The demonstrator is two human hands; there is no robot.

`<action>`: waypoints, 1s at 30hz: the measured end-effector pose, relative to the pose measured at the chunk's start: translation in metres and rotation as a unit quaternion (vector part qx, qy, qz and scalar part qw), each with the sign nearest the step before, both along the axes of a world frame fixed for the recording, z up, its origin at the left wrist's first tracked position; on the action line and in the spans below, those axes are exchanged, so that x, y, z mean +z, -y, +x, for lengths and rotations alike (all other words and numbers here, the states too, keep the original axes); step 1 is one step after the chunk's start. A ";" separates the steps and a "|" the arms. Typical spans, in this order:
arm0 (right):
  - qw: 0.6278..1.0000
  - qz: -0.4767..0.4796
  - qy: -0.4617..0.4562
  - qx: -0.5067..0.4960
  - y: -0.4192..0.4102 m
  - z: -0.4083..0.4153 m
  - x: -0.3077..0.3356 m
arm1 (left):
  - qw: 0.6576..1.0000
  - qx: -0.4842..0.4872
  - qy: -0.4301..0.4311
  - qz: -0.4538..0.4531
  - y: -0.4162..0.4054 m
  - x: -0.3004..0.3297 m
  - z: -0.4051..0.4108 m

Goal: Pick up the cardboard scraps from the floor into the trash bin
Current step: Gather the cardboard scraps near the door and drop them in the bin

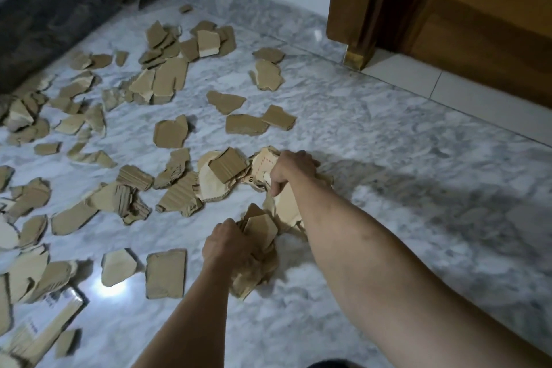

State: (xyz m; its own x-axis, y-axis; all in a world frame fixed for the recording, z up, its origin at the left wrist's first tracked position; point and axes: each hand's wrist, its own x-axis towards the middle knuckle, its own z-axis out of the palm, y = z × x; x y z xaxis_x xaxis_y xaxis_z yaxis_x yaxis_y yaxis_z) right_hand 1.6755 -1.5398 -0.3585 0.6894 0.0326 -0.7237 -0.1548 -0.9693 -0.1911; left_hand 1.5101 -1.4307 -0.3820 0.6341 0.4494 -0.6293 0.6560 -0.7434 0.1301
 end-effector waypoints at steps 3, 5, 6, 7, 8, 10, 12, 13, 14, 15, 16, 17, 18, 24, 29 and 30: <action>1.000 0.011 0.014 0.004 0.002 -0.002 -0.001 | 1.000 -0.004 -0.006 -0.008 -0.006 -0.002 0.001; 0.999 0.018 0.008 0.035 0.004 -0.002 -0.001 | 0.999 0.017 -0.008 -0.040 -0.012 -0.004 0.001; 0.998 0.013 -0.005 0.056 0.004 -0.001 0.000 | 0.998 0.033 -0.006 -0.058 -0.016 -0.006 0.001; 0.997 0.003 -0.016 0.076 0.004 -0.001 0.001 | 0.996 0.047 -0.004 -0.069 -0.018 -0.006 0.001; 0.995 -0.009 -0.023 0.092 0.003 0.000 0.001 | 0.996 0.056 0.000 -0.076 -0.021 -0.006 0.001; 0.993 -0.024 -0.024 0.114 0.002 0.000 0.002 | 0.993 0.071 0.006 -0.089 -0.024 -0.003 0.003; 0.991 -0.028 -0.019 0.126 0.002 -0.003 0.003 | 0.988 0.095 0.009 -0.118 -0.025 0.001 0.007; 0.990 -0.029 -0.016 0.135 0.004 -0.006 0.004 | 0.986 0.101 0.015 -0.134 -0.026 0.003 0.009; 0.989 -0.031 -0.014 0.147 0.007 -0.008 0.004 | 0.983 0.106 0.026 -0.151 -0.027 0.002 0.012; 0.987 -0.030 -0.015 0.159 0.011 -0.011 0.004 | 0.978 0.117 0.042 -0.169 -0.029 0.002 0.015; 0.985 -0.028 -0.018 0.169 0.015 -0.013 0.003 | 0.973 0.127 0.055 -0.187 -0.029 0.004 0.017; 0.984 -0.026 -0.023 0.176 0.019 -0.015 0.002 | 0.967 0.133 0.062 -0.207 -0.030 0.006 0.020; 0.983 -0.025 -0.030 0.180 0.022 -0.016 0.002 | 0.964 0.130 0.066 -0.222 -0.031 0.008 0.023; 0.980 0.004 -0.019 0.200 0.031 -0.023 -0.001 | 0.935 0.129 0.085 -0.320 -0.018 0.009 0.031; 0.986 0.039 -0.025 0.163 0.038 -0.028 -0.006 | 0.925 0.140 0.075 -0.345 -0.013 0.010 0.028; 0.986 0.046 -0.031 0.159 0.040 -0.027 -0.005 | 0.923 0.141 0.076 -0.350 -0.012 0.012 0.028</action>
